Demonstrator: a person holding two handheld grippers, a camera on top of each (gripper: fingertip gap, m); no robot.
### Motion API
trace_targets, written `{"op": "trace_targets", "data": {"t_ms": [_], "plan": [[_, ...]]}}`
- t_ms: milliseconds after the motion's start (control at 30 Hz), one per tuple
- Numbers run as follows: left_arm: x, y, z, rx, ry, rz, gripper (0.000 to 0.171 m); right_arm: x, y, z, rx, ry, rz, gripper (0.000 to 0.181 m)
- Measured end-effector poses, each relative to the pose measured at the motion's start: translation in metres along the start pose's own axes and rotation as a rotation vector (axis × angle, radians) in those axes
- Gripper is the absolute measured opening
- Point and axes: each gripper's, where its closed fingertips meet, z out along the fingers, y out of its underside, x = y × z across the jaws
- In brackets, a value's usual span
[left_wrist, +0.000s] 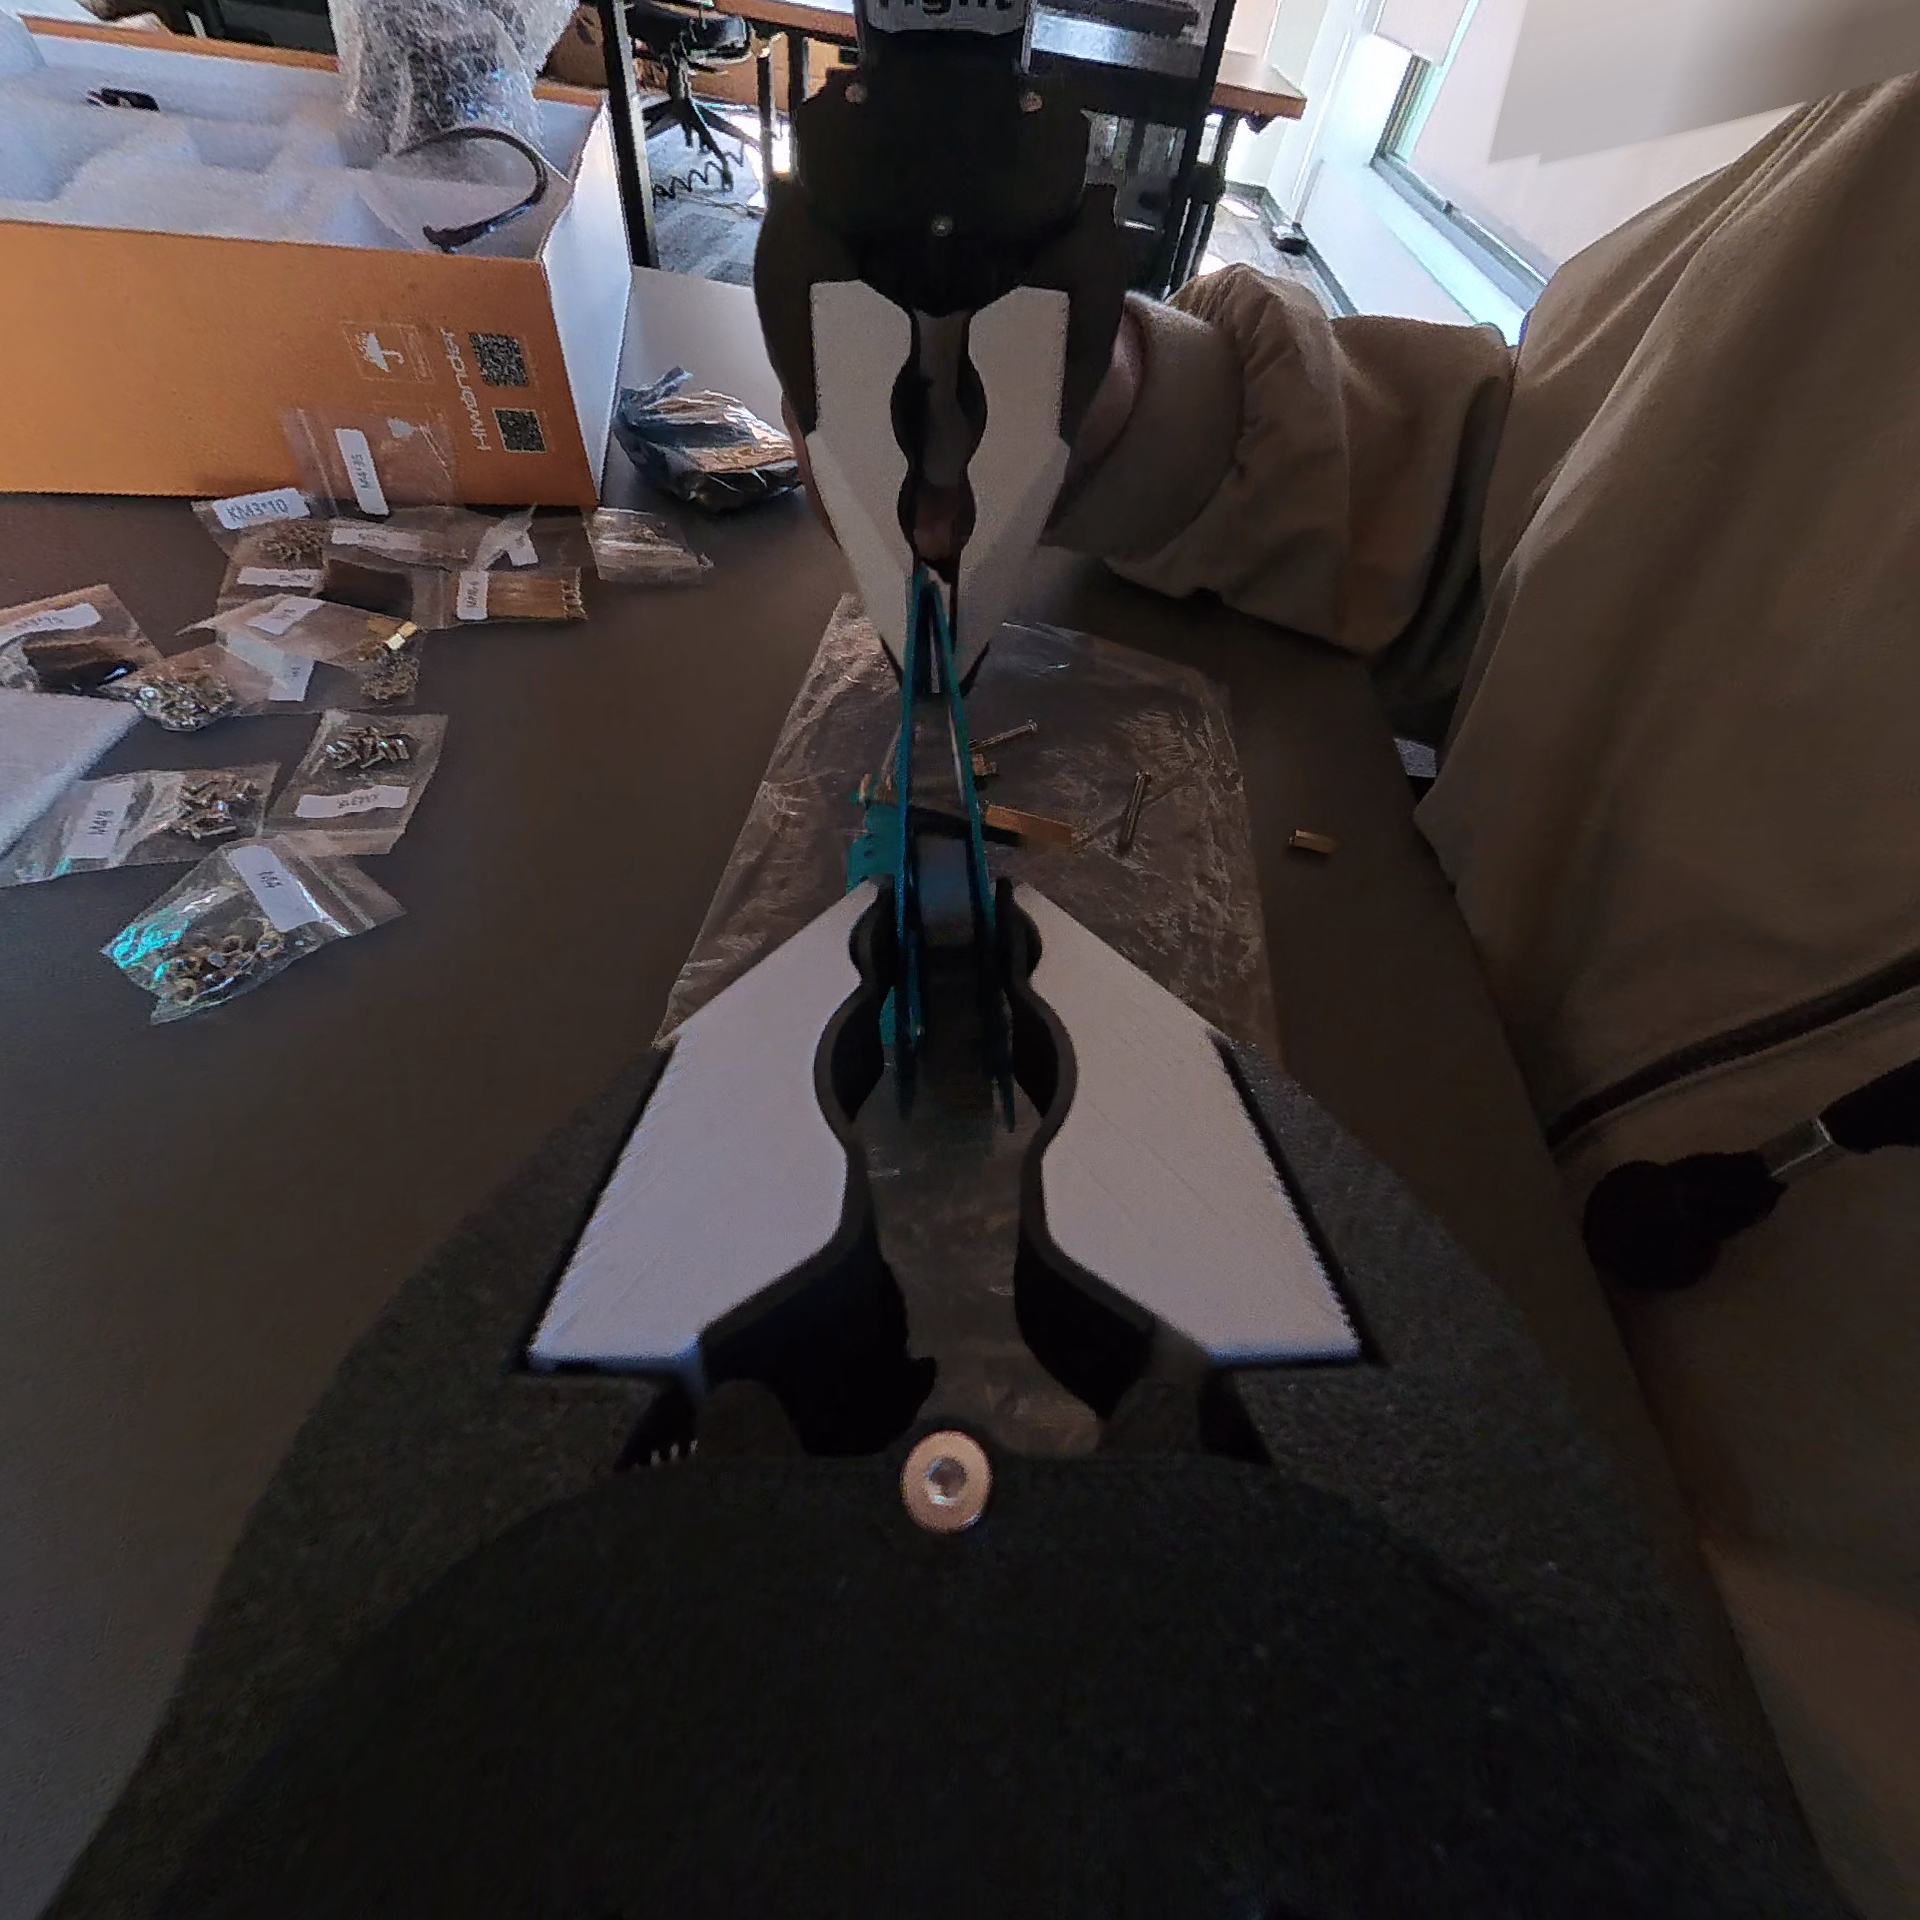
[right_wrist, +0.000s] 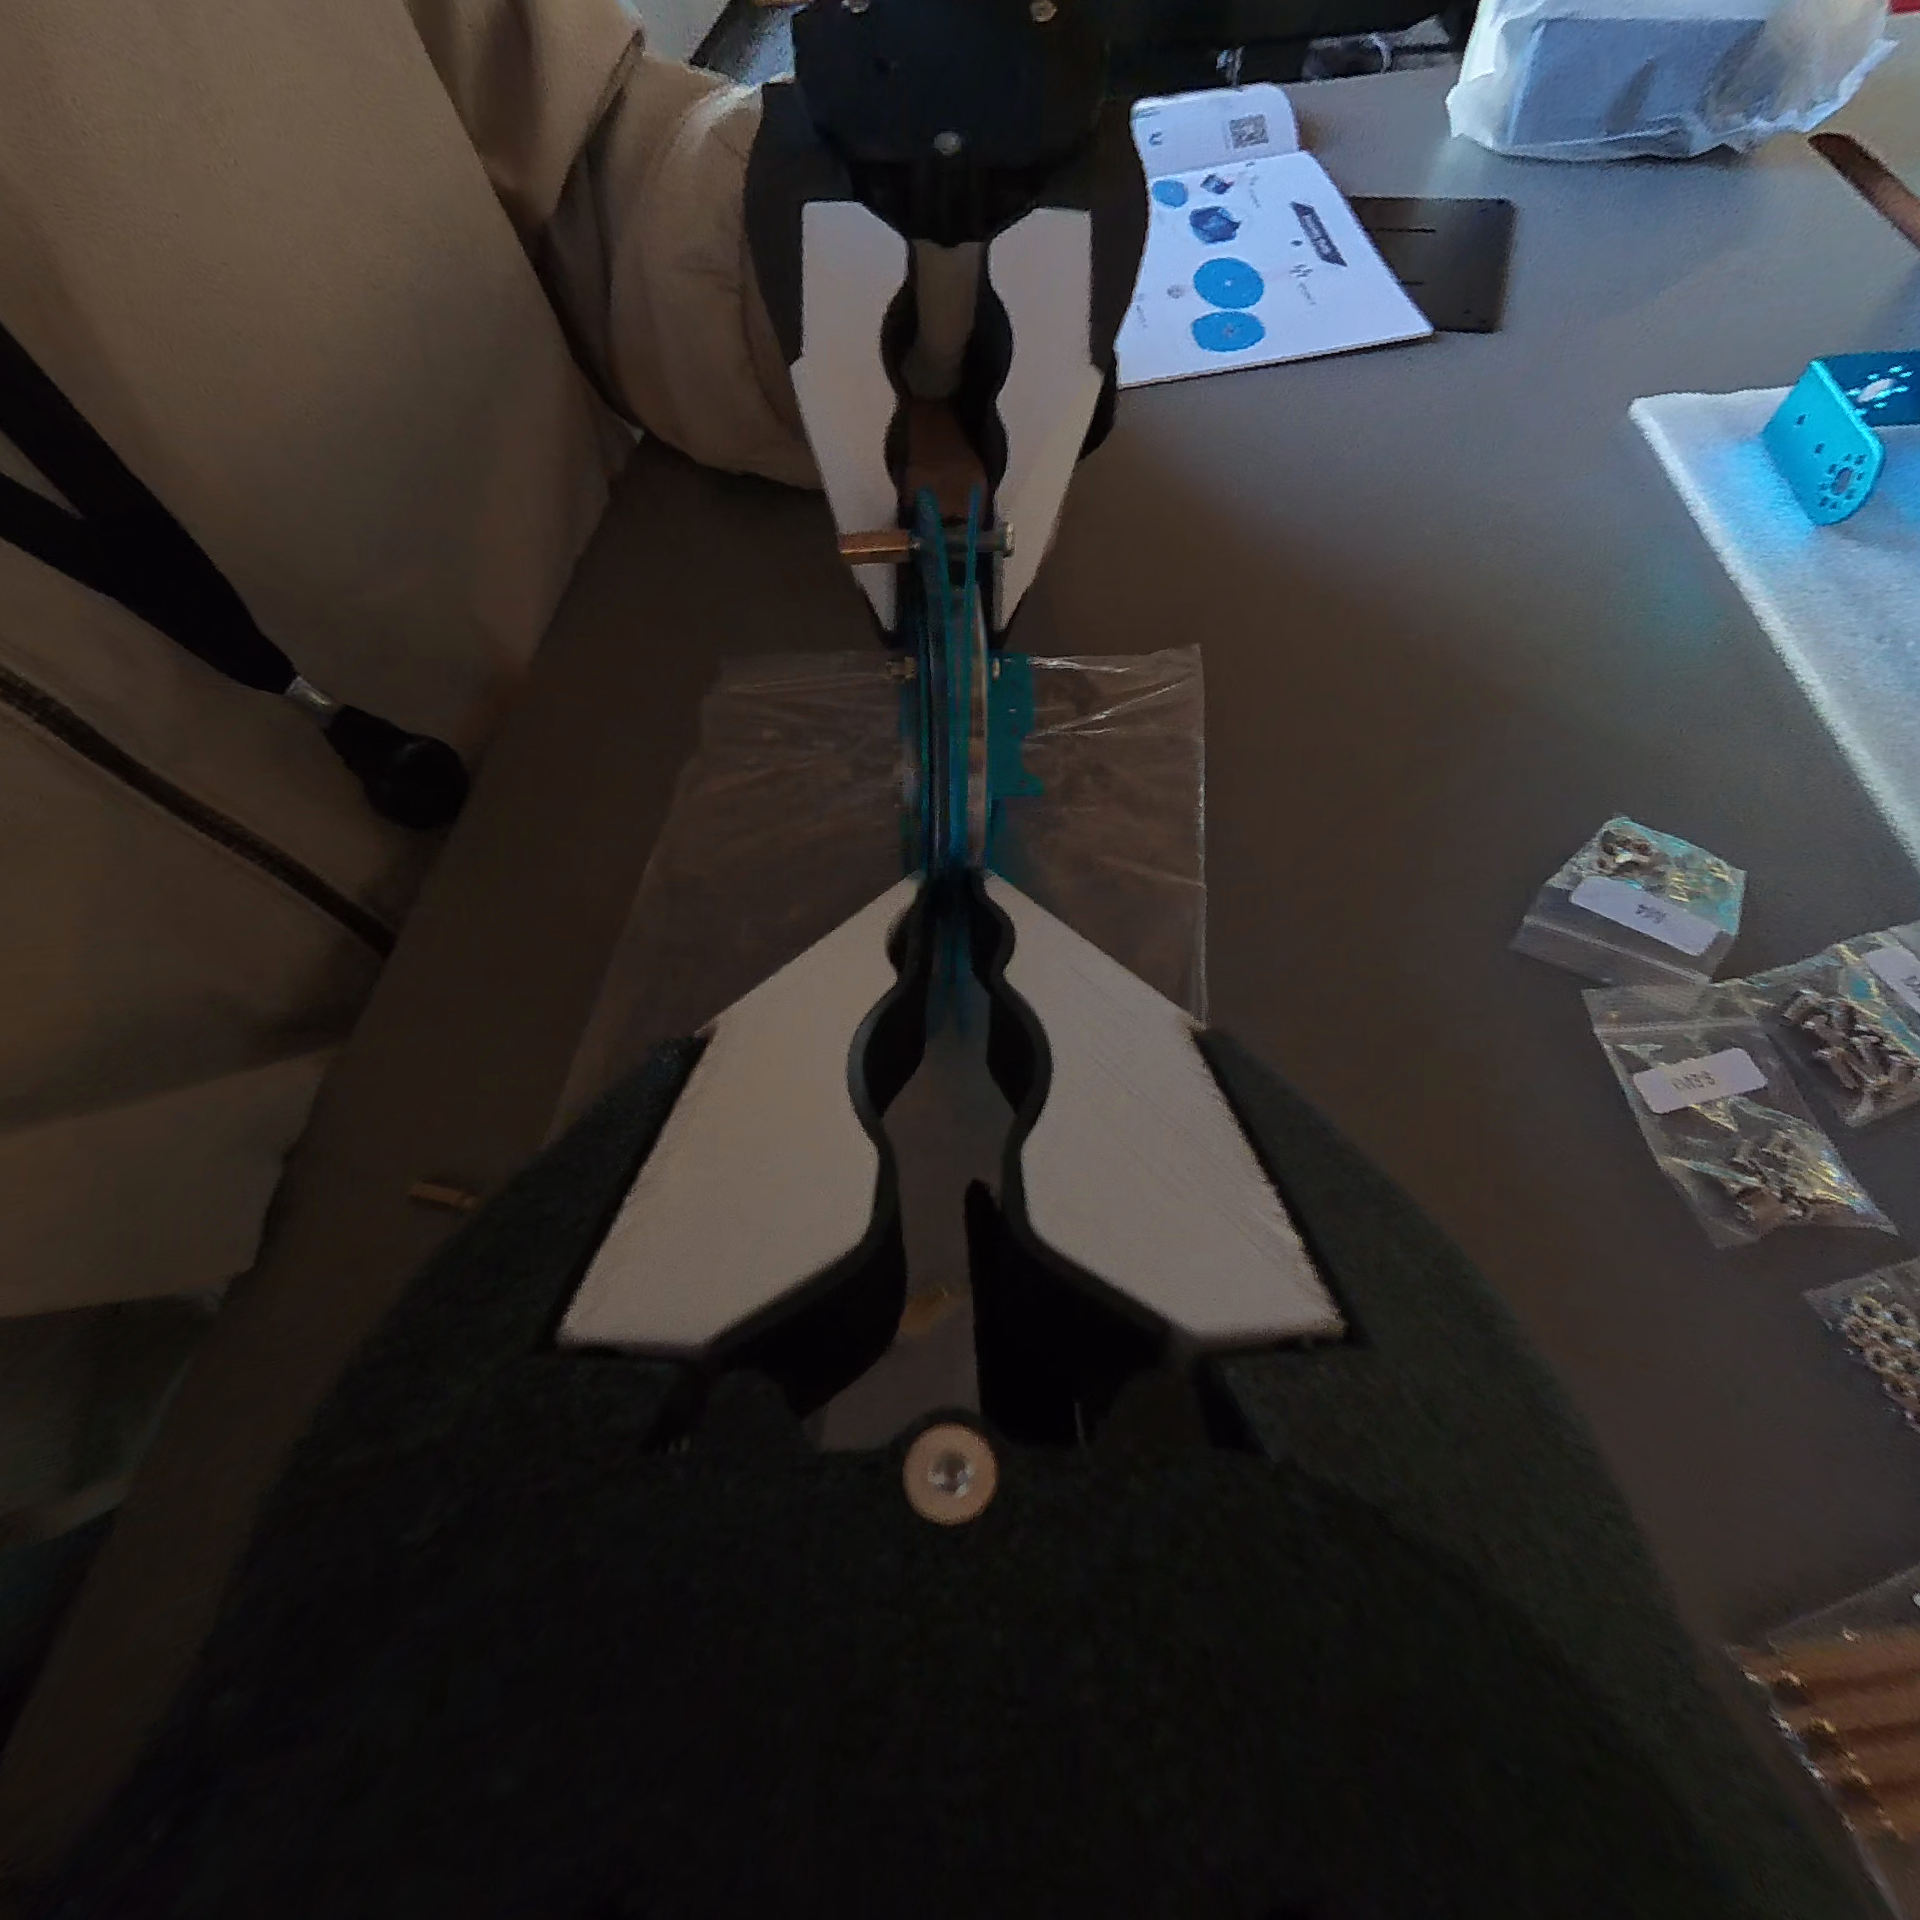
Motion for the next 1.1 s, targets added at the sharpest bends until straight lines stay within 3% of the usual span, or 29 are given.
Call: {"op": "trace_targets", "data": {"t_ms": [333,433,500,667,867,1000,1100], "plan": [[0.002,0.010,-0.006,-0.043,-0.002,0.098,0.016,0.000,0.015,0.000,0.000,-0.109,0.117,0.006],[0.001,0.007,-0.004,-0.048,-0.011,0.089,0.015,0.003,0.016,0.009,0.005,-0.093,0.117,0.038],[0.000,0.003,0.000,-0.039,-0.016,0.078,0.014,0.003,0.008,0.017,0.023,-0.084,0.107,0.045],[-0.007,-0.011,0.009,-0.014,-0.034,-0.006,0.014,0.006,0.004,0.025,0.005,-0.016,0.043,0.017],[-0.014,0.013,0.014,-0.107,-0.079,-0.001,0.028,0.009,0.009,0.012,0.021,-0.046,0.102,0.015],[-0.006,0.015,0.014,-0.095,-0.035,-0.033,0.018,0.005,0.009,0.010,0.049,-0.085,0.108,0.016],[-0.004,0.010,0.011,-0.158,-0.030,-0.019,0.016,0.005,0.007,0.010,0.048,-0.088,0.127,0.015]]}}
